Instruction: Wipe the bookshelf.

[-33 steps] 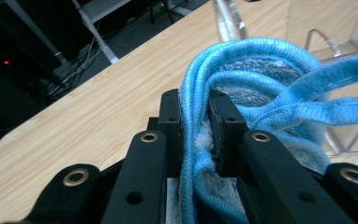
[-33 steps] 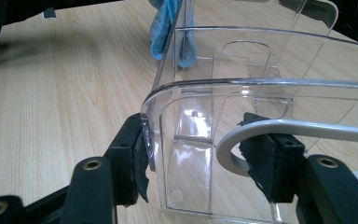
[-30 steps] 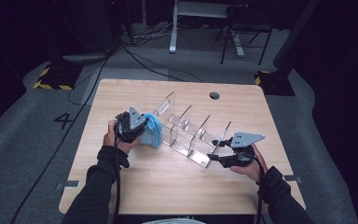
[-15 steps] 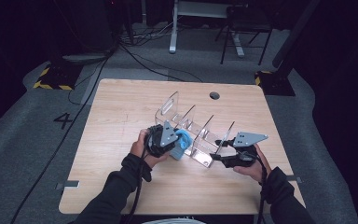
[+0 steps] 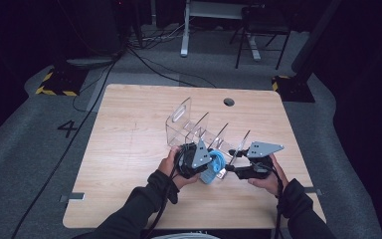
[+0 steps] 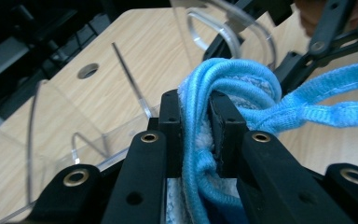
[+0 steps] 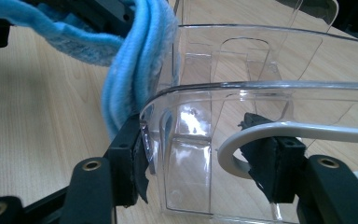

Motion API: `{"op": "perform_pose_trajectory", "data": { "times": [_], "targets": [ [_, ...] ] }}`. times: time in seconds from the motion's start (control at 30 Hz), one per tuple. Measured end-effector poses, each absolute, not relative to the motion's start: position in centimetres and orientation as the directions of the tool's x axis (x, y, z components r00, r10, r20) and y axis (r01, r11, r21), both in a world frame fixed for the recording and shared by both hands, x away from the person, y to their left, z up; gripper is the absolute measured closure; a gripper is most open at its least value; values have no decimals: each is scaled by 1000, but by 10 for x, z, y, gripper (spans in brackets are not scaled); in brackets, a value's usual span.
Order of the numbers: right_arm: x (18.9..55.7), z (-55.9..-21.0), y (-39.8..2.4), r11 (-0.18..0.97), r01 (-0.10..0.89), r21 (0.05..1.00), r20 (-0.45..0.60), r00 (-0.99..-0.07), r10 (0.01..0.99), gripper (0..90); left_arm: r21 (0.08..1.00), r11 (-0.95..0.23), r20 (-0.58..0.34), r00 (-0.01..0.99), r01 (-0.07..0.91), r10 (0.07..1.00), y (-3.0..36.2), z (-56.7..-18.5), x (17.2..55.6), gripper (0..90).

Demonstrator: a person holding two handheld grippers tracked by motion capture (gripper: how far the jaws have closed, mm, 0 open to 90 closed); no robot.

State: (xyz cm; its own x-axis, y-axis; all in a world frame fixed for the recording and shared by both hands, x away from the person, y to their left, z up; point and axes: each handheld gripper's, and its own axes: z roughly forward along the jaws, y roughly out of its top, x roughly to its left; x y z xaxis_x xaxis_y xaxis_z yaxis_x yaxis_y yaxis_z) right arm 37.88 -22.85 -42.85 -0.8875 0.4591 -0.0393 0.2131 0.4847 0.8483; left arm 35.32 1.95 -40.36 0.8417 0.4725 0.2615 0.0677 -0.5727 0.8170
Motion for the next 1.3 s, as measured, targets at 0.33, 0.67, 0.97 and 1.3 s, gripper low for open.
{"op": "perform_pose_trajectory", "data": {
  "times": [0.33,0.67,0.97,1.3],
  "targets": [
    [378,-428,-229,470,234,851,-28,-874,485,337,786,-615,324,811,56,488,24,-406,356,771],
    [369,-420,-238,474,230,850,-46,-864,502,278,786,-612,332,775,87,537,38,-407,367,770],
    [367,-421,-235,502,187,845,-89,-875,476,506,790,-601,303,774,123,556,54,-408,374,768],
    [363,-421,-218,564,123,817,-172,-881,441,508,791,-602,289,801,108,524,64,-405,372,769]
  ]
}}
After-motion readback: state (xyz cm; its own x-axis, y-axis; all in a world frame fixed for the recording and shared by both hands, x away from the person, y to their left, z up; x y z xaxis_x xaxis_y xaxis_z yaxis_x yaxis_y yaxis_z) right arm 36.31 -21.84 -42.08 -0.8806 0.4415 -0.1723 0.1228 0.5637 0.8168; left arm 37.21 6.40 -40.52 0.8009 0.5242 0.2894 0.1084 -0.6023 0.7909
